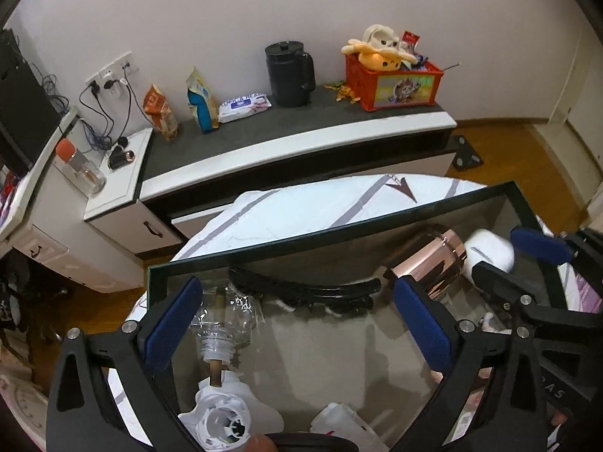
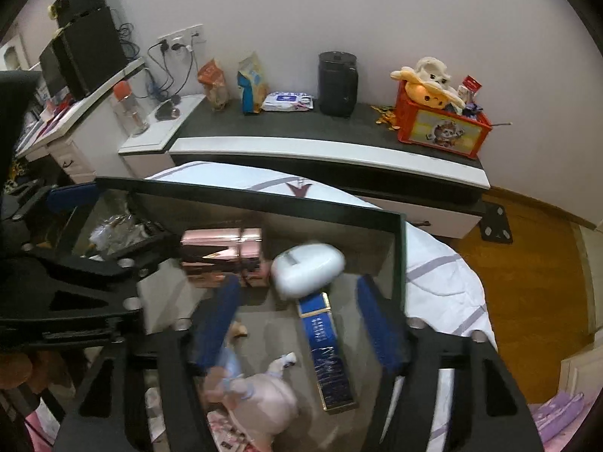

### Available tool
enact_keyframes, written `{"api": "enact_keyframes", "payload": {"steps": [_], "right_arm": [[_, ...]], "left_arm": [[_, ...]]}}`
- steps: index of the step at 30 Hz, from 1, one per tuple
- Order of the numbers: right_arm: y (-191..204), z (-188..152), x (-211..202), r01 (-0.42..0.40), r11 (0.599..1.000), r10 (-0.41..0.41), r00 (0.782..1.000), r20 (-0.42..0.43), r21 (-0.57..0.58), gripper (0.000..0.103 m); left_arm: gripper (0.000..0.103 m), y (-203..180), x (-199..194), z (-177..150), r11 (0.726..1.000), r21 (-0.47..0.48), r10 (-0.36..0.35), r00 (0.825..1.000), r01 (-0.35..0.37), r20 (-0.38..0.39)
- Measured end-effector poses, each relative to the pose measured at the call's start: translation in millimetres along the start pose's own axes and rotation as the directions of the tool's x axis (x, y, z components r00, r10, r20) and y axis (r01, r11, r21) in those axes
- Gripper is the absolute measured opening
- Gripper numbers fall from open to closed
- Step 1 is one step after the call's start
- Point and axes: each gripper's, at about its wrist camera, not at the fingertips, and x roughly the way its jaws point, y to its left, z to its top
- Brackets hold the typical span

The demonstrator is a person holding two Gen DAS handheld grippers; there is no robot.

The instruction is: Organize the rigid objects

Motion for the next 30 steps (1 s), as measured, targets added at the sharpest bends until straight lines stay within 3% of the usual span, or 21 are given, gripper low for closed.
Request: {"api": "enact_keyframes", "payload": {"steps": [1,2,4,14,18,25,30], "right_arm": [[4,0,-1,0.004,1.000,-0.004,1.000,0.002,-0.015,0.084],[8,0,-3,0.033,0.999,-0.033,0.999,0.007,-0.028,0.086],[9,-1,-5,0.041,0.999,-0.041,0.999,0.004,-0.025,0.087],[7,-12,-38,0.002,0.999,-0.004,0.999,0.034,0.045,0.087],[6,-23,-62,-0.005,0.995,-0.001,0.998,0.057,0.095,0.087],[22,-44,-115,0.020,0.995,-0.032,0.992,0.124,0.097,0.087],[38,-64,-157,0.023,0.997,-0.037,0.980,0.194,0.075,0.087]], "left_arm": [[0.102,0,1,-1,1.000,0.007,0.007,1.000,-0.007,-0.006],[0.103,0,2,-1,1.000,0.015,0.021,1.000,-0.021,-0.010],[0.103,-1,4,-4,0.998,0.031,0.054,0.998,-0.054,-0.014],[0.103,2,-28,-16,0.997,0.035,0.064,0.997,-0.066,0.050],[0.103,5,-57,-25,0.994,0.017,0.107,0.987,-0.110,0.118],[0.103,21,-116,-60,0.994,-0.096,0.078,0.977,-0.060,0.199],[0.103,24,-162,-99,0.988,-0.140,0.098,0.964,-0.065,0.247]]}}
